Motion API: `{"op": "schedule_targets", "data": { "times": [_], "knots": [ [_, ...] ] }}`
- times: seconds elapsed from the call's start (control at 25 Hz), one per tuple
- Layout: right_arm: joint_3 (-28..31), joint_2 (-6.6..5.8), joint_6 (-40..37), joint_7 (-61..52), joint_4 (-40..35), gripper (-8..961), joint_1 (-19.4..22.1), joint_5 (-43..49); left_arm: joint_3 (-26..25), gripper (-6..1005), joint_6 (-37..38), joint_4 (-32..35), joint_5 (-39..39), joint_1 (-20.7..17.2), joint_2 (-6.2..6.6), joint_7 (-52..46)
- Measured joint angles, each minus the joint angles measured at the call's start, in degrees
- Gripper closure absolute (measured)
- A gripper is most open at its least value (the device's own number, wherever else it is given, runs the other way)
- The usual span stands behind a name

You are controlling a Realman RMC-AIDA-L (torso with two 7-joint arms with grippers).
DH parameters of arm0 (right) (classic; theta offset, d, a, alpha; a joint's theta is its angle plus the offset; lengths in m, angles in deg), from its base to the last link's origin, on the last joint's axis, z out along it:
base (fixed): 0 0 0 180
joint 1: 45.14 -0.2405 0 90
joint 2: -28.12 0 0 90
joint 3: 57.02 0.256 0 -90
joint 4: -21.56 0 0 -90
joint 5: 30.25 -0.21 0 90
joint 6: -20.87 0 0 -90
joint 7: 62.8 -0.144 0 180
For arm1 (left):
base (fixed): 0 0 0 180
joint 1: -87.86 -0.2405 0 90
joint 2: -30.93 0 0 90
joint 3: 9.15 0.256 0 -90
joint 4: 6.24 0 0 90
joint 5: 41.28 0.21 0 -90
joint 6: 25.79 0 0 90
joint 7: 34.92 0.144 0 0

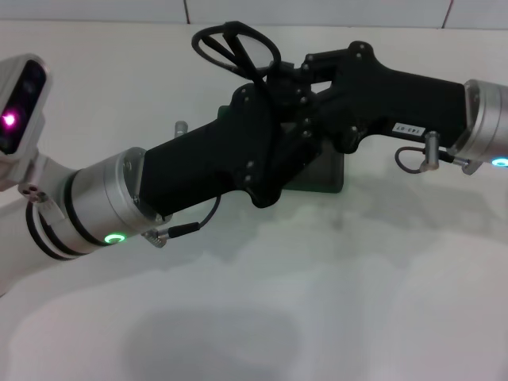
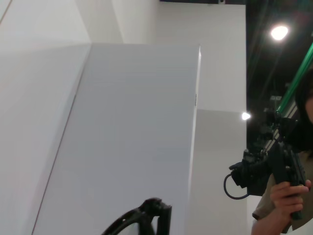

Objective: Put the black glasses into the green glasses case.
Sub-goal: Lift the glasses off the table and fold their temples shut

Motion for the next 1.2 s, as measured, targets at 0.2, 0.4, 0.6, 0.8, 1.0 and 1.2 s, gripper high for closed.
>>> {"op": "schedule_targets", "data": {
  "times": [0.2, 0.4, 0.6, 0.8, 1.0, 1.2],
  "knots": [
    [-0.8, 0.05, 0.7, 0.0, 0.0, 867, -0.1, 0.0, -0.1, 923, 0.0, -1.0, 0.0, 0.3, 0.00, 0.0],
    [-0.8, 0.08, 0.7, -0.1, 0.1, 868, -0.1, 0.0, -0.1, 923, 0.0, -1.2, 0.1, 0.3, 0.00, 0.0],
    [-1.1, 0.09, 0.9, -0.1, 0.3, 868, -0.2, 0.0, 0.0, 923, 0.0, -1.2, 0.2, 0.3, 0.00, 0.0],
    [-2.3, 0.17, 1.9, -0.2, 0.2, 868, -0.2, 0.0, 0.1, 922, 0.0, -1.2, 0.4, 0.2, 0.00, 0.0],
    [-2.4, 0.18, 2.0, -0.2, 0.2, 868, -0.1, 0.0, 0.1, 922, 0.0, -1.2, 0.4, -0.1, 0.00, 0.0],
    [-2.3, 0.18, 2.0, -0.2, 0.1, 867, 0.2, -0.3, 0.2, 922, 0.0, -1.3, 0.4, -0.2, 0.00, 0.1]
  ]
}}
